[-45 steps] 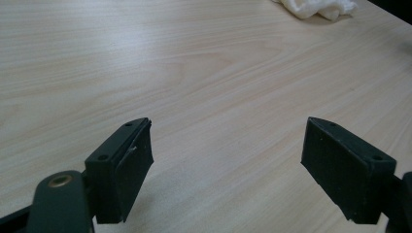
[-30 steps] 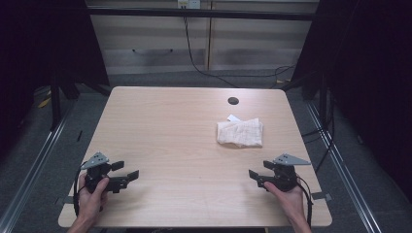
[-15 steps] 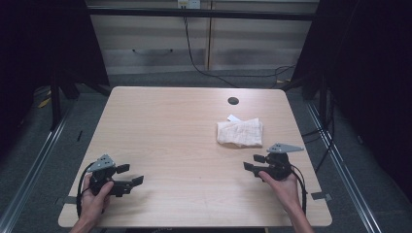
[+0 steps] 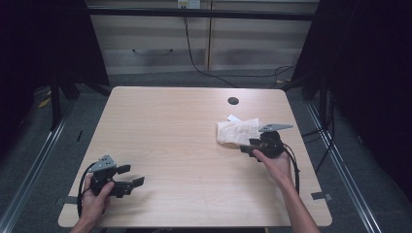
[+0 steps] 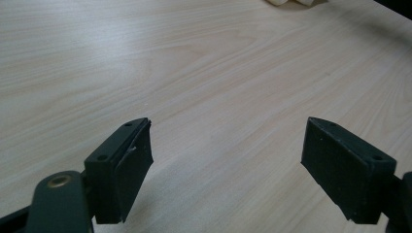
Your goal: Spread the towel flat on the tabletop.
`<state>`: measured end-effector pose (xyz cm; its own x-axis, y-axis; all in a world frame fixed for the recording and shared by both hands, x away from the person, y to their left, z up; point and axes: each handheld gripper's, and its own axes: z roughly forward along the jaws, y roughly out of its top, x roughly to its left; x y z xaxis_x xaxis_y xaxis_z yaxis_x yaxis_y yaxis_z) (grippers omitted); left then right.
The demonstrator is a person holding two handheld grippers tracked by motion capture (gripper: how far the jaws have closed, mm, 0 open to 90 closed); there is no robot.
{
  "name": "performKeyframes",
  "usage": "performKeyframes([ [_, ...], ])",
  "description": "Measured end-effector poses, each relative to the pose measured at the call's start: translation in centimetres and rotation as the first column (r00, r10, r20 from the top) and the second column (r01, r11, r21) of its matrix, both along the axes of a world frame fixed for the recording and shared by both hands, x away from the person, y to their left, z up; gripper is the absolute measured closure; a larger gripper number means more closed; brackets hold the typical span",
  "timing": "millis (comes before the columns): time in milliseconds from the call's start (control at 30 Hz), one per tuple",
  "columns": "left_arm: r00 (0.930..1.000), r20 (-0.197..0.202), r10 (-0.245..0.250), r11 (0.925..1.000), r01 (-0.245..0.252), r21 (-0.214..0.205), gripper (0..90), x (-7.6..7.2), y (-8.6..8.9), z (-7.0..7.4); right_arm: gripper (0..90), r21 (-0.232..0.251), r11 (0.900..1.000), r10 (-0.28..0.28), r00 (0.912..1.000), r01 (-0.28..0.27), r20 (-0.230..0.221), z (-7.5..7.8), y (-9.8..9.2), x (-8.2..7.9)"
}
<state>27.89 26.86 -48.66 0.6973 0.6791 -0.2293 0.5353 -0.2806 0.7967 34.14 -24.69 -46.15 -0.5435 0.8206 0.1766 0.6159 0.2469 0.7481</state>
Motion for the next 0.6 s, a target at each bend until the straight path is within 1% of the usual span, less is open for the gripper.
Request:
performKeyframes([
  [67, 1.0000, -0.003, -0.001, 1.0000, 0.001, 0.001, 18.3, 0.0, -0.1, 0.0, 42.7, -0.016, 0.9998, -0.006, 1.0000, 0.006, 0.000, 0.2, -0.1, 0.7],
  [133, 1.0000, -0.002, -0.004, 1.0000, 0.004, -0.001, 18.2, 0.0, -0.1, 0.0, 42.1, -0.026, 0.9996, -0.011, 0.9999, 0.010, -0.013, 0.1, -0.3, 1.6],
  [167, 1.0000, -0.002, -0.004, 1.0000, 0.004, -0.001, 18.2, 0.0, -0.1, 0.0, 42.1, -0.026, 0.9996, -0.011, 0.9999, 0.010, -0.013, 0.1, -0.3, 1.6],
  [200, 1.0000, -0.001, -0.002, 1.0000, 0.002, 0.000, 18.3, 0.0, -0.1, 0.0, 41.0, -0.044, 0.9988, -0.023, 0.9993, 0.022, -0.028, -0.1, -0.4, 2.4],
  [267, 1.0000, 0.000, 0.004, 1.0000, -0.004, 0.000, 18.3, 0.0, 0.0, 0.0, 40.4, -0.045, 0.9988, -0.018, 0.9995, 0.017, -0.024, -0.2, -0.5, 2.7],
  [300, 1.0000, -0.004, 0.009, 1.0000, -0.009, -0.001, 18.3, 0.1, 0.0, 0.0, 40.1, -0.044, 0.9987, -0.025, 0.9993, 0.024, -0.028, -0.2, -0.5, 3.0],
  [400, 1.0000, -0.003, 0.010, 1.0000, -0.010, 0.001, 18.3, 0.1, 0.0, -0.1, 39.5, -0.069, 0.9974, -0.022, 0.9994, 0.020, -0.028, 0.2, -0.3, 4.2],
  [433, 1.0000, 0.000, 0.008, 1.0000, -0.008, -0.001, 18.3, 0.1, 0.0, 0.0, 39.5, -0.069, 0.9974, -0.022, 0.9994, 0.020, -0.028, 0.2, -0.3, 4.2],
  [467, 1.0000, 0.004, 0.002, 1.0000, -0.002, 0.000, 18.3, 0.0, 0.0, 0.0, 39.1, -0.081, 0.9965, -0.023, 0.9993, 0.021, -0.028, 0.4, 0.0, 4.7],
  [500, 1.0000, 0.004, 0.002, 1.0000, -0.002, 0.000, 18.3, 0.0, 0.0, 0.0, 39.1, -0.081, 0.9965, -0.023, 0.9993, 0.021, -0.028, 0.4, 0.0, 4.7],
  [533, 1.0000, 0.006, 0.003, 1.0000, -0.003, 0.001, 18.3, 0.0, 0.0, 0.0, 38.2, -0.091, 0.9957, -0.022, 0.9994, 0.020, -0.028, 0.5, 0.2, 5.3],
  [567, 1.0000, 0.006, 0.003, 1.0000, -0.003, 0.000, 18.2, 0.0, 0.0, 0.0, 37.4, -0.101, 0.9946, -0.028, 0.9991, 0.025, -0.032, 0.6, 0.3, 5.5],
  [600, 1.0000, 0.006, 0.003, 1.0000, -0.003, 0.000, 18.2, 0.0, 0.0, 0.0, 36.9, -0.106, 0.9942, -0.023, 0.9993, 0.020, -0.030, 0.5, 0.3, 5.7],
])
